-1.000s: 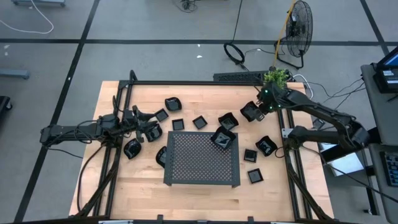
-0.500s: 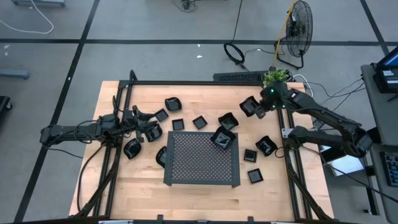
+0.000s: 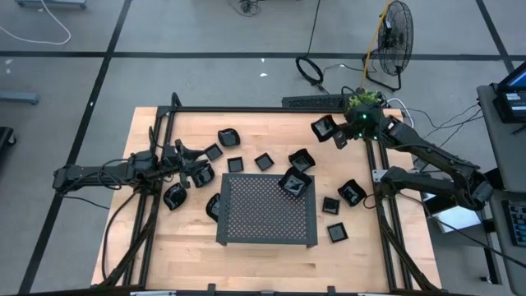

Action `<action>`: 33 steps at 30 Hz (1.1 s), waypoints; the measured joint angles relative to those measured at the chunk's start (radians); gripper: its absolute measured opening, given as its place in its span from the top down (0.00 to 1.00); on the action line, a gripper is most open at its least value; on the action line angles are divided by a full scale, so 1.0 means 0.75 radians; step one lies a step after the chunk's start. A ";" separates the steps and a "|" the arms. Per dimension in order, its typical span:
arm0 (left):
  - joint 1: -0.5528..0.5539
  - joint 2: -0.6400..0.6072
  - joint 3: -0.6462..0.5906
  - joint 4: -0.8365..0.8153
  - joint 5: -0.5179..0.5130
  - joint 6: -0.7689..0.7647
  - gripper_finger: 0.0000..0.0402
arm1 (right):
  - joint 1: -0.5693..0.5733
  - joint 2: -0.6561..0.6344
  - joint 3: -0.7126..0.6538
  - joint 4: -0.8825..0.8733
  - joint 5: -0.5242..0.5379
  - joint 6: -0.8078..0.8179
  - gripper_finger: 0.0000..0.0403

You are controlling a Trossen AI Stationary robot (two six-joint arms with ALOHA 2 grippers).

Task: Pick & Place Mini shaped plates
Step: Stack the black distorted square plate on top of the black distorted square plate on the shelf

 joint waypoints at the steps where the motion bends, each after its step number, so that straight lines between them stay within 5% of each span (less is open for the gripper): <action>1: 0.000 0.000 0.000 0.000 0.000 0.000 0.56 | 0.000 0.000 0.000 0.025 0.000 0.003 1.00; 19: 0.000 0.000 0.000 0.000 0.000 0.000 0.56 | 0.001 0.000 0.000 0.472 -0.006 0.049 1.00; 33: 0.001 0.000 0.000 0.000 0.000 0.000 0.56 | 0.026 -0.001 0.000 0.813 -0.220 0.160 1.00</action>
